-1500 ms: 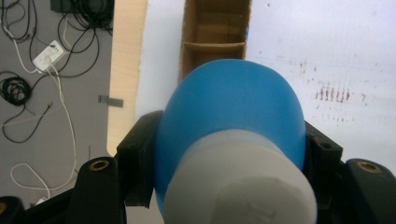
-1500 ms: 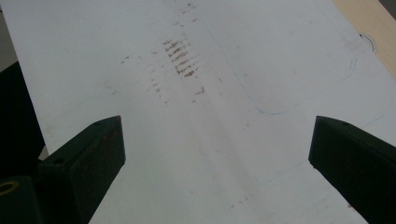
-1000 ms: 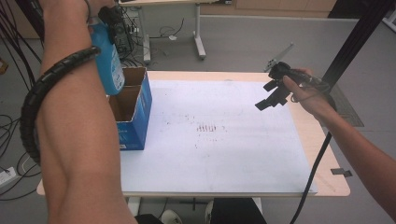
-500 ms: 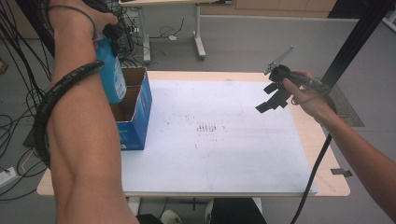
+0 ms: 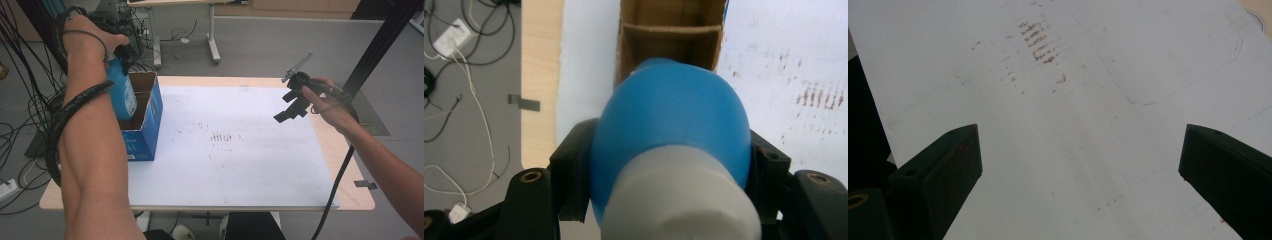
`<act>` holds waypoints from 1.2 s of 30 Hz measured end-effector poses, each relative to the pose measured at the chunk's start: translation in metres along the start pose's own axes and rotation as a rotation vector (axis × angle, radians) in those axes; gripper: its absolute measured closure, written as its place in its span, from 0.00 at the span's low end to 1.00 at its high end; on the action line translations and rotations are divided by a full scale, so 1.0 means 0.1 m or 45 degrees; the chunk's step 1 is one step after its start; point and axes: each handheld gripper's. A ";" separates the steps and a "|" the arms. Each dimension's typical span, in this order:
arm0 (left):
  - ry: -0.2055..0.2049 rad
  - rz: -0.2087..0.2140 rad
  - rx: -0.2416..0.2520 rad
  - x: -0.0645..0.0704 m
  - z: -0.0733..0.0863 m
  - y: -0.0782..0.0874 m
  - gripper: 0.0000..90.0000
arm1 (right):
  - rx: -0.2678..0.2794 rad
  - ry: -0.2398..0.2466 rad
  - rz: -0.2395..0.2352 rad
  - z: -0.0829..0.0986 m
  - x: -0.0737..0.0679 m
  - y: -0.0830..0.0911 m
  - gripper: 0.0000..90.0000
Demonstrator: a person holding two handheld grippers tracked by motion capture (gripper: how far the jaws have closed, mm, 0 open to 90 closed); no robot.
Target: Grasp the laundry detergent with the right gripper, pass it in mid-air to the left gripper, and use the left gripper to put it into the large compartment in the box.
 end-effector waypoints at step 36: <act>-0.083 0.019 -0.090 0.08 -0.01 -1.21 0.41 | -0.048 -0.023 -0.002 0.17 0.00 -0.13 0.04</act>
Point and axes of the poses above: each handheld gripper's, and its own axes: y roughly backward along the jaws, z roughly out of its underside, x roughly to its right, and after that the axes turned 9 degrees about -y, right-handed
